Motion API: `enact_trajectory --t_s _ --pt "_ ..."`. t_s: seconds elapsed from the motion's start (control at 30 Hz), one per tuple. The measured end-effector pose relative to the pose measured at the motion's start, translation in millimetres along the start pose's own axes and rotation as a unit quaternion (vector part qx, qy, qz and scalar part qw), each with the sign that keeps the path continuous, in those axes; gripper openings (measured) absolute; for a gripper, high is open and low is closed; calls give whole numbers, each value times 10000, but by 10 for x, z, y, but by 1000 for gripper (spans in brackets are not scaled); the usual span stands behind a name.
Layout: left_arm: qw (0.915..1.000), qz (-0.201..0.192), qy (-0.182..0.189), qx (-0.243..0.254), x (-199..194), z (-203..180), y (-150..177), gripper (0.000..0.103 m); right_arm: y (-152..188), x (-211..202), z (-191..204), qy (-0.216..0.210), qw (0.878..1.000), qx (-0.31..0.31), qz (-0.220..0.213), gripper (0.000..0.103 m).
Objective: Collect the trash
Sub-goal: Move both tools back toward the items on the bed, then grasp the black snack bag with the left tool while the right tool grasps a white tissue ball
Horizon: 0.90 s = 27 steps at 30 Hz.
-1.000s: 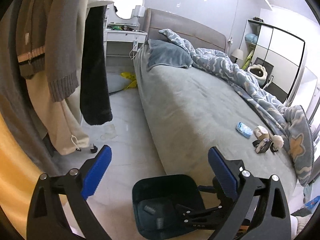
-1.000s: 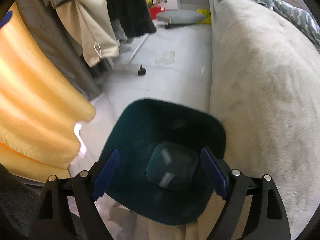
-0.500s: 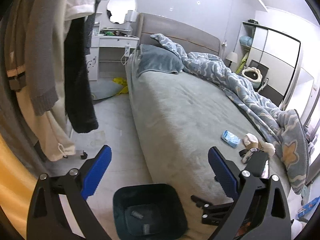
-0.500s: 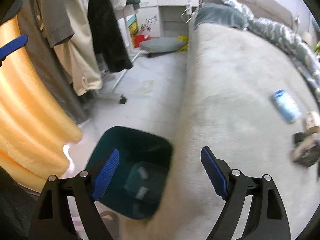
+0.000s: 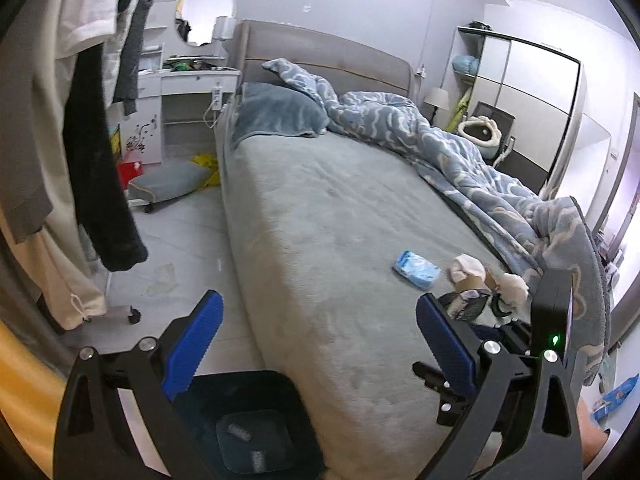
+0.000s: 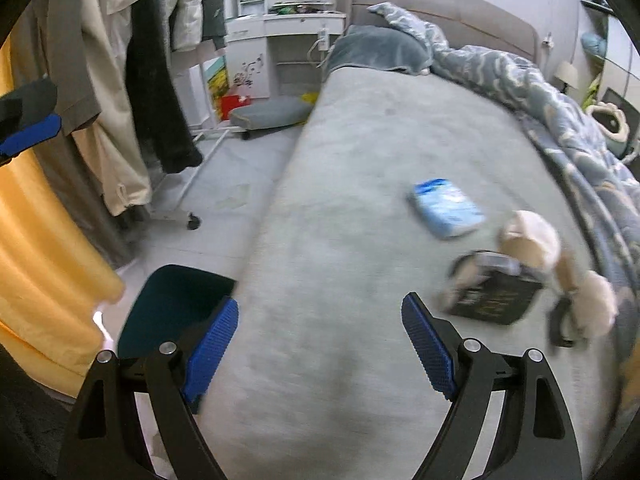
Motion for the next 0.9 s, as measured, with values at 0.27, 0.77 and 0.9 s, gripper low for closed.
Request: enact_trajectory --t_s 0.27,0.77,0.9 --pt "9996 153 116 193 253 -361 46 98 44 -200 -677 258 9987 414 -153 85" --pt "9974 533 421 224 710 -790 205 98 145 -300 -1757 740 9921 987 -248 85" --pt "9966 612 512 217 825 -878 215 98 170 -303 -2049 914 9886 1164 -277 85"
Point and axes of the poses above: each gripper's, at about its wrist camera, not at the fingertips, and x roughly the way its jaws point, z to its left, y to its underside, the point moved 8 cm from there along x, roughly the way its jaws point, and after that the axes turned 4 degrees about y, right-handed, at the moved point
